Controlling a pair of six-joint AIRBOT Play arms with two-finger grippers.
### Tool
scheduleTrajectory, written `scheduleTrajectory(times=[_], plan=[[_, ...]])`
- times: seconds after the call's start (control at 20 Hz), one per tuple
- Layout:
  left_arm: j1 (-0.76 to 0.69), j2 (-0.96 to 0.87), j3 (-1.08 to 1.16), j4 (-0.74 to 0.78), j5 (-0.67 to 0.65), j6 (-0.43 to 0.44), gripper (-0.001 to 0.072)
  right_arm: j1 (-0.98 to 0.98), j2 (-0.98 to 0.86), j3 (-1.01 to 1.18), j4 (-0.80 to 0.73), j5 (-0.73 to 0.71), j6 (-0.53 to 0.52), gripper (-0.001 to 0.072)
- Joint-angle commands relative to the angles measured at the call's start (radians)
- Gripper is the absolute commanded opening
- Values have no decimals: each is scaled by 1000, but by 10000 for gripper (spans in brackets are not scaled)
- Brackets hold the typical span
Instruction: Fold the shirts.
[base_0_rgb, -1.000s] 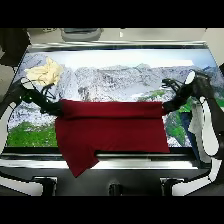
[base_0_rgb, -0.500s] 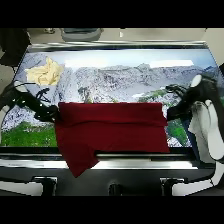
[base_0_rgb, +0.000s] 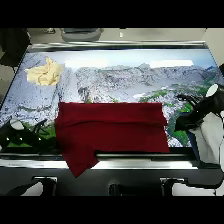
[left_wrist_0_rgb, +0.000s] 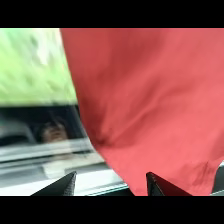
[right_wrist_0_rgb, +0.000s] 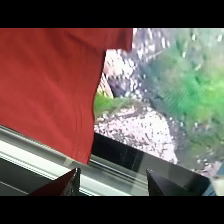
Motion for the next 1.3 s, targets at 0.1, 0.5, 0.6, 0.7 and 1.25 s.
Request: scheduleTrajectory(times=[0.1,0.5,0.6,0.7,1.25], plan=[[-15,64,-185,-75,135,9,487,-5,29,-33,2,-15,-10,513],[-101,66,-206,-87,288,-65,31,-5,148,-355,10,-117,-4,623],[-101,68,-205,-87,291,-61,31,-5,157,-455,49,-193,-29,635],[-101,69,-205,-87,290,-61,31,-5,157,-507,113,-273,-29,634],[-100,148,-82,-84,281,-1,26,-5,163,-469,134,-303,-84,42]])
